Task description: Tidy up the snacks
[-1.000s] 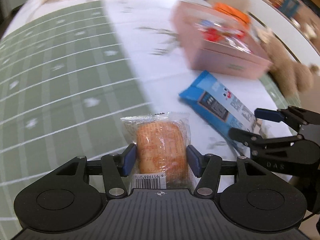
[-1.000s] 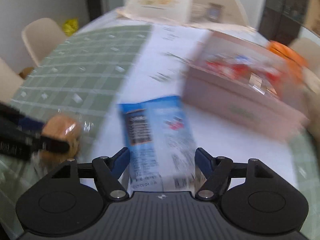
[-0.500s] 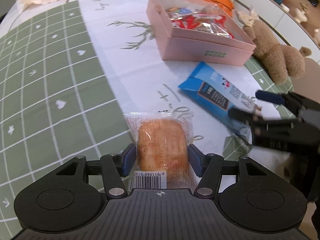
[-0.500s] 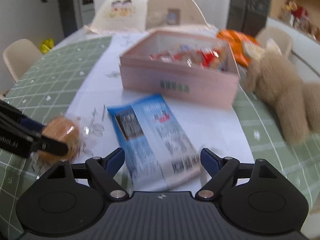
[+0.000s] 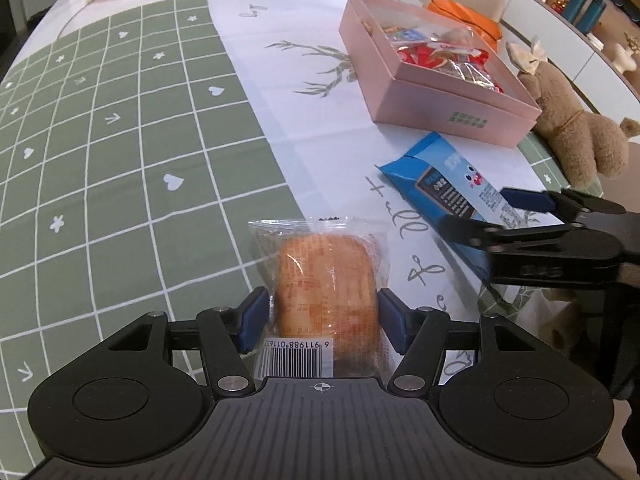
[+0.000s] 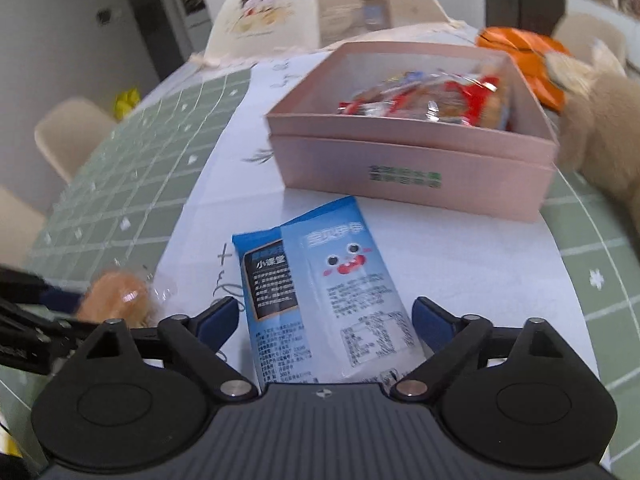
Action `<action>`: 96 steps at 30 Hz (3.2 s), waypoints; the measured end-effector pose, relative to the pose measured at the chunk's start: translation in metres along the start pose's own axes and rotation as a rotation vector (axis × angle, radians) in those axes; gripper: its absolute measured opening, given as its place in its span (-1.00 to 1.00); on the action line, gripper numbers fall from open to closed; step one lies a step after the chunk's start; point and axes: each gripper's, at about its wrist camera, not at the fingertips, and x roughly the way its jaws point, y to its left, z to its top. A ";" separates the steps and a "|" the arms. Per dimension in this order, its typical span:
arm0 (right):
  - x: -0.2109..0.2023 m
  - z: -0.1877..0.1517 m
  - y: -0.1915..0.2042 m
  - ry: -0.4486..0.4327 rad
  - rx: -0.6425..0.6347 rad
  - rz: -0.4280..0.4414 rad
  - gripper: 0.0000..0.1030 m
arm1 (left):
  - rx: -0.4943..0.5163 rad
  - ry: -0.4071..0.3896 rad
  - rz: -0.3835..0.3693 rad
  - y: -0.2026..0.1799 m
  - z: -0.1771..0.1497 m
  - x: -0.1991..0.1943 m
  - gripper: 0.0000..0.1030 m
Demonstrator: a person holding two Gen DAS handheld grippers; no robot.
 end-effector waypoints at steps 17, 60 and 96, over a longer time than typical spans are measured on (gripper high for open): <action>0.000 0.004 0.022 0.045 -0.088 -0.033 0.54 | 0.052 -0.010 -0.020 0.001 -0.004 -0.001 0.27; -0.174 0.129 -0.060 -0.404 0.088 -0.199 0.54 | -0.059 -0.265 -0.283 -0.030 0.117 -0.042 0.10; 0.004 -0.012 -0.034 -0.121 0.152 -0.297 1.00 | 0.160 -0.417 0.139 -0.064 0.015 0.059 0.15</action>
